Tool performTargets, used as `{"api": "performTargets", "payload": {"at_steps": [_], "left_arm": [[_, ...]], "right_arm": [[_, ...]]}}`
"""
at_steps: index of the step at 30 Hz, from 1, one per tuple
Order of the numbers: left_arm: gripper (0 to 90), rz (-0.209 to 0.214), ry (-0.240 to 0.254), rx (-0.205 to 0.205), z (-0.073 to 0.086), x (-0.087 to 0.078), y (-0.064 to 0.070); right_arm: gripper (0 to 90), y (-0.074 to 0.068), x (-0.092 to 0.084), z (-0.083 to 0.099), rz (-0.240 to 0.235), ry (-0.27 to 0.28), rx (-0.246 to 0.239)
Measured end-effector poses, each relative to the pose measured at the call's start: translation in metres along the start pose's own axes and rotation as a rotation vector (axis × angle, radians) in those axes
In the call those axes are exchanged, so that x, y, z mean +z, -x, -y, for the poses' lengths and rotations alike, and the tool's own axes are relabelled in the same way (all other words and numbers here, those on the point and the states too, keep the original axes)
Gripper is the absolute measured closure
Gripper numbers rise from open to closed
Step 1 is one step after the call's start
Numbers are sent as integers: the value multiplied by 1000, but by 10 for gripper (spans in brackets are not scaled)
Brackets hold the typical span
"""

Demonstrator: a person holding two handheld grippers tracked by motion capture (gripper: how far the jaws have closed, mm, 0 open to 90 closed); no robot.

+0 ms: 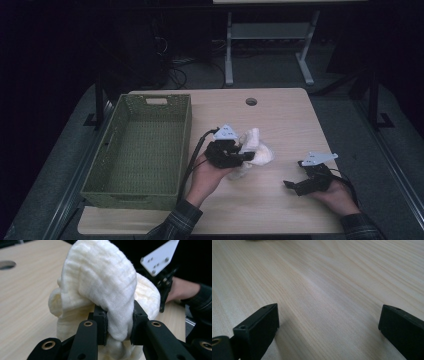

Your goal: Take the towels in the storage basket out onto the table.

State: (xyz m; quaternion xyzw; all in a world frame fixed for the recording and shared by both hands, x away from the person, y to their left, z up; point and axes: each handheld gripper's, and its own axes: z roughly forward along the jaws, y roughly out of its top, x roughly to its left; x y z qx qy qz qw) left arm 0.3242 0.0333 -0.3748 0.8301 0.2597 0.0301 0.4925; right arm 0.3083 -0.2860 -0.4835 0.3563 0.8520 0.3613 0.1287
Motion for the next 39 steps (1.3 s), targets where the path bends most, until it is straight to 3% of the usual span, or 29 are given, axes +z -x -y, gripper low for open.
{"api": "performTargets", "payload": {"at_steps": [8,12,16,19,22,25,31,35,39], "left_arm": [[711,20,-81,25,21,33,0],[703,18,-149,51,34,50,-3],[689,34,-181,38,45,66,-4],[599,35,-199,27,51,76,-4],[404,27,-188,45,50,72,-2],[330,11,-120,48,42,55,-2],[357,-67,-30,13,34,24,-15],[430,-119,-38,-27,40,21,-31],[458,-136,-85,-36,49,30,-38]], "right_arm": [[28,0,0,0,0,-1,-5],[28,1,1,-1,-1,-1,-6],[28,0,0,-1,-1,-5,0],[28,0,1,-1,-1,-4,-4],[28,1,1,-1,-3,-5,-4],[28,0,0,-1,-2,-4,-4],[28,0,0,0,-4,-3,-6],[28,0,0,0,-3,-3,-6],[28,0,0,0,-4,-4,-9]]}}
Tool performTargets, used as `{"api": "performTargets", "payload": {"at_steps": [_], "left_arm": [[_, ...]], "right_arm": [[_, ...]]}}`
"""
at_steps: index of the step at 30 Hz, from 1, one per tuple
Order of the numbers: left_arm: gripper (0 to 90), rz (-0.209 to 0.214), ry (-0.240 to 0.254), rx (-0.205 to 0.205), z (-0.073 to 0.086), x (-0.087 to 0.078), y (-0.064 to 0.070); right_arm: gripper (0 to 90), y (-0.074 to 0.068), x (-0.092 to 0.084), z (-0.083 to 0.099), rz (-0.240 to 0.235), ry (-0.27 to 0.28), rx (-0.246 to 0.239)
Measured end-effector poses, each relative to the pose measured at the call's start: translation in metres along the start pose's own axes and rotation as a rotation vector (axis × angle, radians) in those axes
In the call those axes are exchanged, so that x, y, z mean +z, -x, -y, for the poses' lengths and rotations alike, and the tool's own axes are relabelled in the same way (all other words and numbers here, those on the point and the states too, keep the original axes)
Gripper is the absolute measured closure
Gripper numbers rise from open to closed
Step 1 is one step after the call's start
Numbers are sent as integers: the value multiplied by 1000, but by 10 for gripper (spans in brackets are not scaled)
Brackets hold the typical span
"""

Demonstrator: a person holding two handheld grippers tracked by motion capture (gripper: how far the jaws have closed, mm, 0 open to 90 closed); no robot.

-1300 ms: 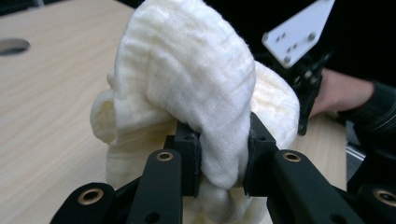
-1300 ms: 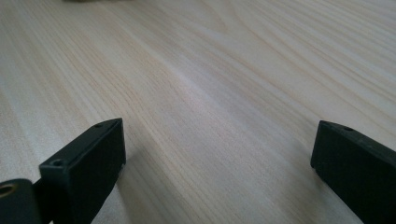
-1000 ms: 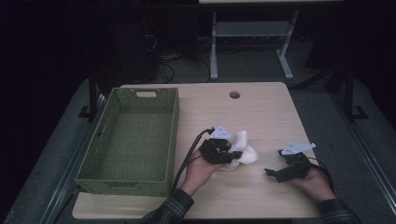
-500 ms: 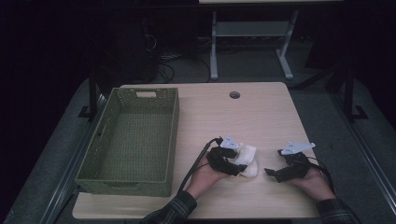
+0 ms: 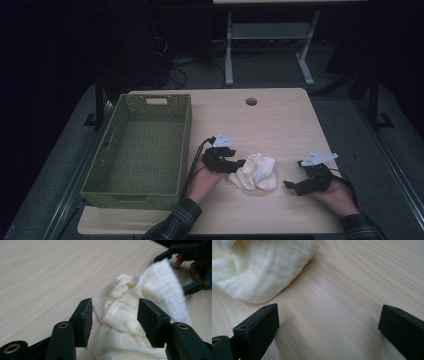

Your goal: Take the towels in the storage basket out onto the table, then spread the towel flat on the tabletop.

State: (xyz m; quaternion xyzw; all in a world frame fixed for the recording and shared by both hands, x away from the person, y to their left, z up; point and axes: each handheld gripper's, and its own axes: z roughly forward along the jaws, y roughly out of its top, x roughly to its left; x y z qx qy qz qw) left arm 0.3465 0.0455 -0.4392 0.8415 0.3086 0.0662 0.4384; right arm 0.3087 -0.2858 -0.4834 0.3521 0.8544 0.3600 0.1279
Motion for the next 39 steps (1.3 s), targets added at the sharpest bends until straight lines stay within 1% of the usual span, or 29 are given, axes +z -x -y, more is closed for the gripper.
{"api": "performTargets", "payload": {"at_steps": [1,4,6,7,8,10,11,12,14,15,16,17,18,19,20,22,23,25,26,27,28,29,31,32,33,34,37,39], "left_arm": [[461,-3,-11,3,1,2,-1],[466,-4,-20,-4,4,10,-3],[469,11,-13,-15,5,14,-6],[476,11,-20,-13,5,16,-6],[478,12,-25,-2,6,17,-7],[505,29,-24,-13,6,21,-7],[526,31,-32,-6,7,22,-7],[556,38,-35,-5,7,23,-6],[654,51,-41,1,7,25,-5],[712,50,-52,20,6,24,-5],[777,49,-49,22,6,24,-5],[831,61,-37,17,5,22,-5],[867,68,-20,3,4,20,-5],[876,72,-12,-1,2,17,-5],[879,69,-3,5,1,14,-5],[882,66,14,8,-2,8,-5],[883,69,29,3,-4,4,-5],[883,54,51,8,-7,-3,-4],[883,49,62,8,-8,-7,-3],[883,46,70,6,-10,-10,-2],[883,41,71,9,-10,-12,-2],[883,38,77,4,-11,-14,-1],[882,39,76,4,-11,-15,0],[882,36,74,4,-11,-15,1],[882,27,68,7,-11,-14,1],[882,21,64,7,-11,-14,2],[883,-4,51,8,-11,-13,1],[883,-9,47,2,-10,-14,0]], "right_arm": [[28,0,0,0,0,0,0],[28,0,0,0,0,1,0],[28,0,0,0,0,1,1],[28,0,0,0,0,0,2],[28,0,0,0,0,0,2],[28,0,0,0,0,0,2],[28,0,0,0,0,0,2],[28,0,0,0,0,0,2],[47,-1,-1,0,-2,0,5],[81,0,-1,0,-7,8,-7],[141,0,-3,-1,-9,1,-7],[161,0,-4,-3,-13,-8,-7],[162,1,-4,-5,-21,-17,13],[184,3,-5,-7,-31,-29,31],[214,4,-6,-7,-39,-25,28],[229,4,-8,-10,-43,-9,22],[240,5,-8,-11,-45,3,18],[276,6,-10,-15,-52,22,19],[292,8,-11,-16,-48,35,9],[301,9,-12,-18,-55,39,16],[322,10,-12,-20,-61,51,28],[353,12,-13,-21,-77,70,31],[405,14,-14,-26,-97,98,29],[426,15,-15,-29,-107,112,37],[451,15,-15,-31,-115,117,38],[467,16,-14,-35,-133,129,37],[513,17,-8,-41,-171,125,39],[538,17,-3,-44,-187,117,35]]}}
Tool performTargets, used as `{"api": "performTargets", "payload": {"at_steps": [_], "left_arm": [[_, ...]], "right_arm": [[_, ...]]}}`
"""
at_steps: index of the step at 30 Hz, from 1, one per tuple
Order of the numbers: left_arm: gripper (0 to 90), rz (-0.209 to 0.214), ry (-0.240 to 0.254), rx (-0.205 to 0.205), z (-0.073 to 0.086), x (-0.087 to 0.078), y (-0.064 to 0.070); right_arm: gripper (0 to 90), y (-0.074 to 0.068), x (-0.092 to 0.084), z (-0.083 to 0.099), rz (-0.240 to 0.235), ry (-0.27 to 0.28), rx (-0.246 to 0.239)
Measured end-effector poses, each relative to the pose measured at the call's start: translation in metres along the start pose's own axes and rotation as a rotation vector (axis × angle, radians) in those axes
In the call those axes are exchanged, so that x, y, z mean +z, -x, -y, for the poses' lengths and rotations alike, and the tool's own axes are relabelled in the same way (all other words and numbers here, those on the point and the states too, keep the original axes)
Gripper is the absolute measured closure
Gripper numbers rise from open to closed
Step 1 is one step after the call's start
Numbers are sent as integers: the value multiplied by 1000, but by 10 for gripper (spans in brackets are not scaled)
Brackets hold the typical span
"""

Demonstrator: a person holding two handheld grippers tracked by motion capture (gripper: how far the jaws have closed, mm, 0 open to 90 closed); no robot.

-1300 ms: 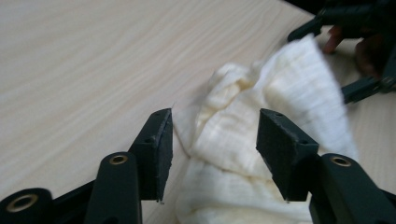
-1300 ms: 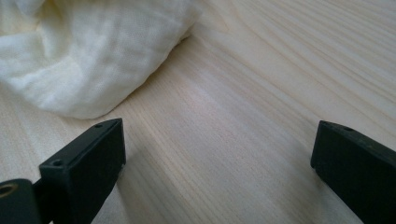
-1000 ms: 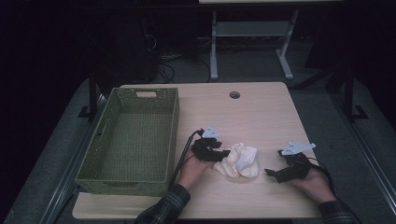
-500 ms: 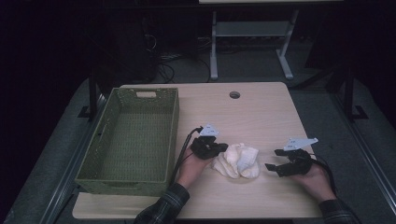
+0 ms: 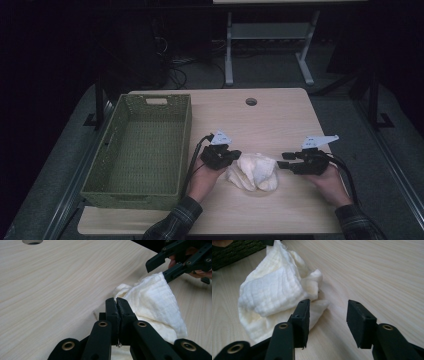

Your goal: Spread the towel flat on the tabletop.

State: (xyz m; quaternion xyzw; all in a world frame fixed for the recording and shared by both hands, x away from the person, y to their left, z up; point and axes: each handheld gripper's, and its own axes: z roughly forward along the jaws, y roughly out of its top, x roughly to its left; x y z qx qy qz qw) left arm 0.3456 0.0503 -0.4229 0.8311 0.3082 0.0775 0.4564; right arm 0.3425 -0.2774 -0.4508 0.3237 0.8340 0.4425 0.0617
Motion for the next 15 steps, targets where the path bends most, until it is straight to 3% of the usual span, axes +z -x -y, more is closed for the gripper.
{"api": "performTargets", "payload": {"at_steps": [6,10,15], "left_arm": [[882,-3,-13,-1,2,2,-1],[883,-4,-14,-1,3,3,-2],[883,-8,-15,-2,3,2,-2]], "right_arm": [[599,0,15,-6,-47,-5,2],[653,4,25,-5,-85,-34,34],[848,2,29,-3,-94,-79,24]]}}
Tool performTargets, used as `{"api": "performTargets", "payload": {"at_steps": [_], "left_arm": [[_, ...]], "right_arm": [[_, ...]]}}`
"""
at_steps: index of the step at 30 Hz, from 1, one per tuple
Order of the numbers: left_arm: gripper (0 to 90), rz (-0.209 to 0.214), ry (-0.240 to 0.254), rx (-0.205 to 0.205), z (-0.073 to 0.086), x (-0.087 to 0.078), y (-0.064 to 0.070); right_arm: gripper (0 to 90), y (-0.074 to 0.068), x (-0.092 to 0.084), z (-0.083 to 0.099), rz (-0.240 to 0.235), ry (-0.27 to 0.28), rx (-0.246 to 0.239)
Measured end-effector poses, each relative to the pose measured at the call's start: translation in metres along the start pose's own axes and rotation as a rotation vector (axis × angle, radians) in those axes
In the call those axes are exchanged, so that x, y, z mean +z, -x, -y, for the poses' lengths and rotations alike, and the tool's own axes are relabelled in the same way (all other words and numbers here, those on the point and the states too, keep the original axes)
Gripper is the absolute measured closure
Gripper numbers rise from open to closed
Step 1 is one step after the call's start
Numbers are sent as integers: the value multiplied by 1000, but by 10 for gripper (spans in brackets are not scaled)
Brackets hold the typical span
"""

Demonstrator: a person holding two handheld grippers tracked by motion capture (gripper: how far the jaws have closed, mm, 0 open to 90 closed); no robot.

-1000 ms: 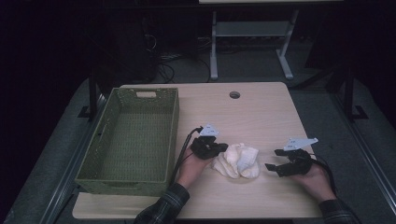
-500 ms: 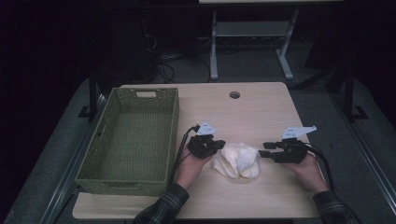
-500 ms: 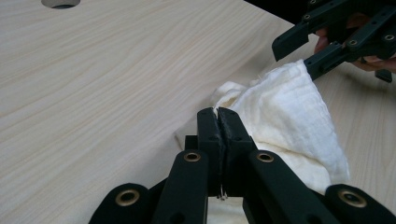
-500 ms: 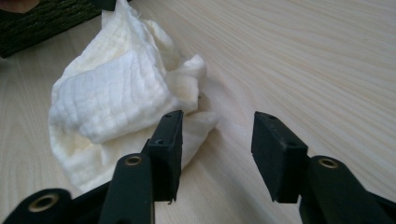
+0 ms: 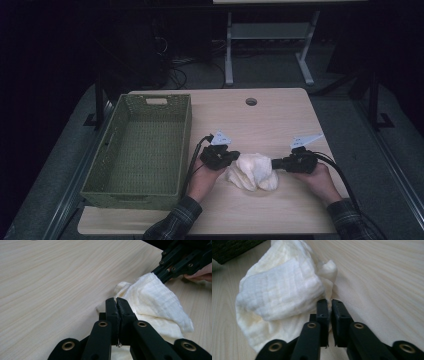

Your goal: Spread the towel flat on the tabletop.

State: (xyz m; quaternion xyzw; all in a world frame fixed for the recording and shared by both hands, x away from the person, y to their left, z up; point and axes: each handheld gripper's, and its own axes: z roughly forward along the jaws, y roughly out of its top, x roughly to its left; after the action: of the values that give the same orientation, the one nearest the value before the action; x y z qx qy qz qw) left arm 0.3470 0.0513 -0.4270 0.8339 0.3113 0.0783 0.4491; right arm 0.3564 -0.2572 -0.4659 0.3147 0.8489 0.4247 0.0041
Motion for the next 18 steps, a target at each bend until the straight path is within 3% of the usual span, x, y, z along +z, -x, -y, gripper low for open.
{"api": "performTargets", "payload": {"at_steps": [7,12,18], "left_arm": [[883,-3,33,-5,-4,-7,1],[883,-14,46,-10,-8,-12,2],[884,-39,71,-20,-14,-20,1]], "right_arm": [[866,-1,-23,-4,40,48,-14],[866,-1,-38,-6,104,49,-34],[869,2,-62,-8,179,87,-42]]}}
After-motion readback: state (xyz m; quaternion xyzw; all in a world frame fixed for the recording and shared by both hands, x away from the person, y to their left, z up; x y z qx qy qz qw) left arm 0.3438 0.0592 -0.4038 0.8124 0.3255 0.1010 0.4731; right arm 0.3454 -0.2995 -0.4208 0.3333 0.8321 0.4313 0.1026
